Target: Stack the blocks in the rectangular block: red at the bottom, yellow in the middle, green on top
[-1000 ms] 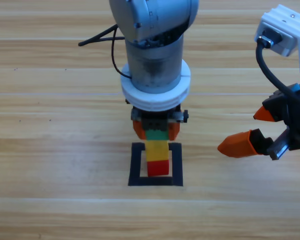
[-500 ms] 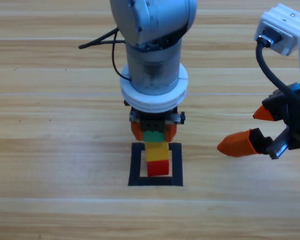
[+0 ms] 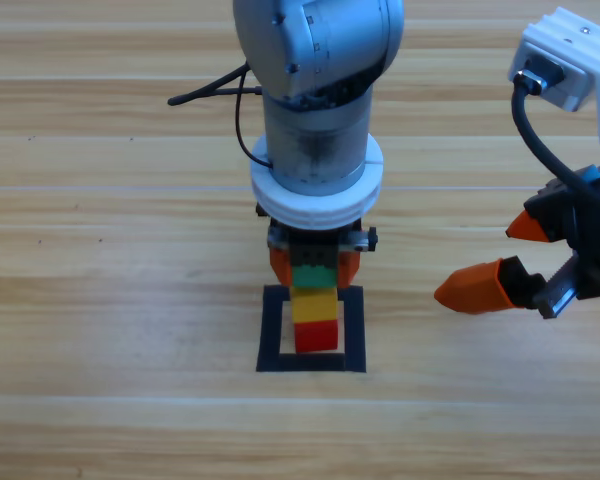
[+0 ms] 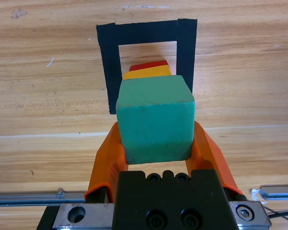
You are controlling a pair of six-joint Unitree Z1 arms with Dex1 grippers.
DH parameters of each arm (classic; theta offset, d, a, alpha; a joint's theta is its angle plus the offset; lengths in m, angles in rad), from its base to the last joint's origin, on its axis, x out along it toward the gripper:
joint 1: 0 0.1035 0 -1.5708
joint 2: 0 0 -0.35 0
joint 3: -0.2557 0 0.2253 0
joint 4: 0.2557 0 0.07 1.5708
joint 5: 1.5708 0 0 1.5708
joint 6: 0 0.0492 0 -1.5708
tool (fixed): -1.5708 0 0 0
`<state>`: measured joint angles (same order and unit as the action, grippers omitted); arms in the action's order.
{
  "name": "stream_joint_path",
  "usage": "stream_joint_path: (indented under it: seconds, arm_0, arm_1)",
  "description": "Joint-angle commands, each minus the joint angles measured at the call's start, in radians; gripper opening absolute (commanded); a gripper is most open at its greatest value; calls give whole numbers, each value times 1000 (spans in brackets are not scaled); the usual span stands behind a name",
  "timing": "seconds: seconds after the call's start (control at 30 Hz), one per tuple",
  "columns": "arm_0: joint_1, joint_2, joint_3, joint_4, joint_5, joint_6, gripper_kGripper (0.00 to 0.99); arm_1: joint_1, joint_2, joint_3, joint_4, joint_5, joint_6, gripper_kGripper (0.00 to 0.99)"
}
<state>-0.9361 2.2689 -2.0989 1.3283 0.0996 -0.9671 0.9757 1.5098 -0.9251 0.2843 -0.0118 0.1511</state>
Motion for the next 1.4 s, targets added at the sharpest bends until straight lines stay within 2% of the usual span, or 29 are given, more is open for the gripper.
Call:
stream_joint_path:
  seconds: [0.03,0.53,1.4]
  arm_0:
    - [17,26,-7,8,-9,-35,0]
    - [17,3,10,8,-8,-105,17]
    - [7,-3,28,8,-9,-131,17]
  arm_1:
    - [-28,4,26,-22,0,-5,989]
    - [-28,6,26,-22,1,-10,989]
    - [-28,9,28,-23,1,-11,989]
